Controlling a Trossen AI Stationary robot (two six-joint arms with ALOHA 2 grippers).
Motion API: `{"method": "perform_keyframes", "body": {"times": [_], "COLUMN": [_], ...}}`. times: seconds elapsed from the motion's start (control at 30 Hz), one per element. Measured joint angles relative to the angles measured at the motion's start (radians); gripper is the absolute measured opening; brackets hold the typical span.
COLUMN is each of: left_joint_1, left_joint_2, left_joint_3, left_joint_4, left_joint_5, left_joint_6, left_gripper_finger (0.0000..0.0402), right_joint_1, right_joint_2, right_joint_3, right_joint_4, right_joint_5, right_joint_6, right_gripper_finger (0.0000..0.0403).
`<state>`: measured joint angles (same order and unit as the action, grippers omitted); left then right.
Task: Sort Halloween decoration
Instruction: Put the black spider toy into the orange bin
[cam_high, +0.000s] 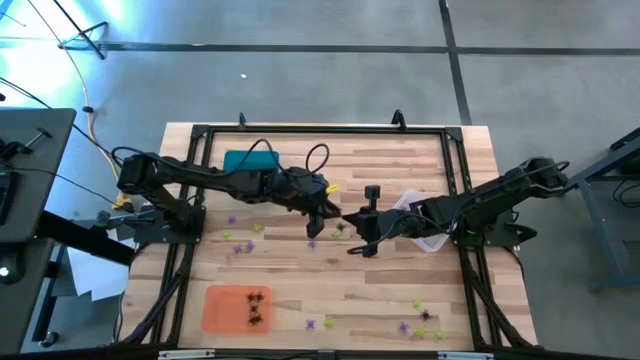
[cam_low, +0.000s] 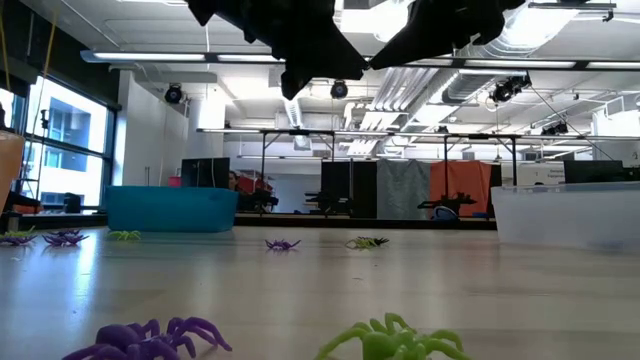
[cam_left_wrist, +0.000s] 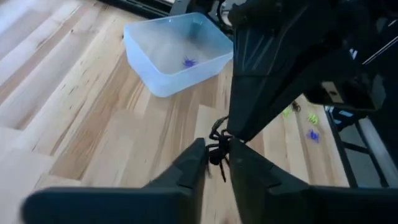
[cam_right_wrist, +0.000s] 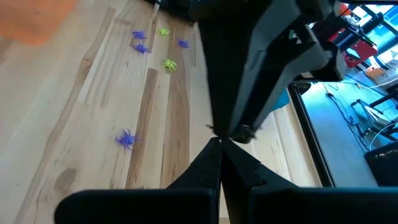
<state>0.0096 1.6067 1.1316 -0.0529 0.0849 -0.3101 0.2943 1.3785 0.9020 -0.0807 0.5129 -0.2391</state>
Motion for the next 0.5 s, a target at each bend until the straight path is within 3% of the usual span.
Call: {"method": "perform_keyframes", "body": {"times": [0.13,0.5], "left_joint_1": [0.006,0.010], "left_joint_2": [0.000,0.000], "left_joint_3": [0.000,0.000], "left_joint_4": [-0.002,-0.002], "left_joint_5": [0.004,0.011], "left_joint_6": [-0.020,-0.021], "left_gripper_finger": [0.0007,0.0001], "right_joint_1": [0.000,0.000], "right_joint_2": [0.000,0.000], "right_joint_3": [0.000,0.000], "right_joint_4": [0.001,-0.001], "right_joint_5": [0.000,-0.005], "right_joint_6": [0.003,0.083], "right_gripper_finger": [0.0000,0.0010]}}
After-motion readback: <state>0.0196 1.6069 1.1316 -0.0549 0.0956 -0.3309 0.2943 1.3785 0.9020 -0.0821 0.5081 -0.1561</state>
